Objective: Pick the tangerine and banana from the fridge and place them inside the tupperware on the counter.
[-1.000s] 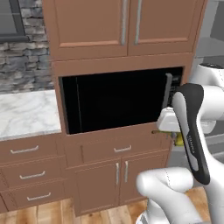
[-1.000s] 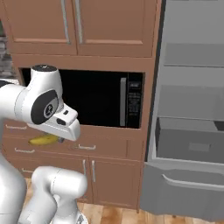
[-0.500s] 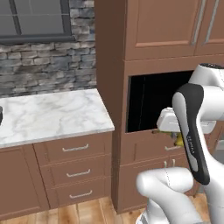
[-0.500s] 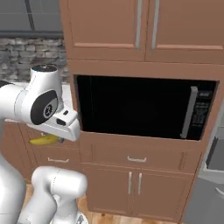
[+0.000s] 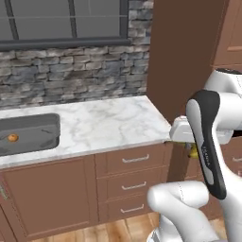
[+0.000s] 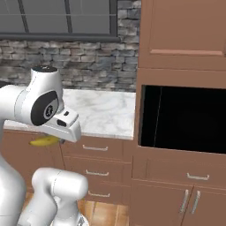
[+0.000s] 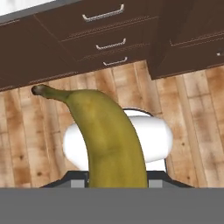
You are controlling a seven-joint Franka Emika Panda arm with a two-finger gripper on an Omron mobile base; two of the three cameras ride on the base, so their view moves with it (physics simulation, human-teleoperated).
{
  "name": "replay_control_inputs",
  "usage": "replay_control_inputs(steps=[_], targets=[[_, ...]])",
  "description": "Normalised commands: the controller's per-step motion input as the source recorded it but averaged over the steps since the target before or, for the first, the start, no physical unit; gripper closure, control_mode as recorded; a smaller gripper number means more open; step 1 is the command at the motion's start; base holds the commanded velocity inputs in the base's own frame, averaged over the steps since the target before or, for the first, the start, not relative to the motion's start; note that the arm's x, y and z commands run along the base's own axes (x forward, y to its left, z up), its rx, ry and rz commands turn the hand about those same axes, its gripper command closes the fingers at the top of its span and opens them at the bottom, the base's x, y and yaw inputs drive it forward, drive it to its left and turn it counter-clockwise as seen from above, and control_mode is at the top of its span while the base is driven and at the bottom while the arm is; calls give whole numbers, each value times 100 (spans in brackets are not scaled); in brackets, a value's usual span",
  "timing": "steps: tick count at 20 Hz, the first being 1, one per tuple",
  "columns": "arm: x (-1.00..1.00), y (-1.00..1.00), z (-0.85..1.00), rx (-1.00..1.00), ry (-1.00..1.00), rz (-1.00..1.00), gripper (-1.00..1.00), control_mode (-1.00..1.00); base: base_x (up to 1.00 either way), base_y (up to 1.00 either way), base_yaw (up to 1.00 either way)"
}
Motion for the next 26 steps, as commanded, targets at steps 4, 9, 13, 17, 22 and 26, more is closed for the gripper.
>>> replay_control_inputs(steps=[4,9,13,17,22,26], targets=[[0,0,0,0,0,0,100,100,56,100,0],[0,0,0,0,0,0,100,100,74,100,0],[0,0,0,0,0,0,100,100,80,100,0],[0,0,0,0,0,0,100,100,73,100,0],[8,19,-23,-8,1,-4,100,-100,31,57,-1],[27,24,-70,-17,0,-6,100,-100,0,0,0]])
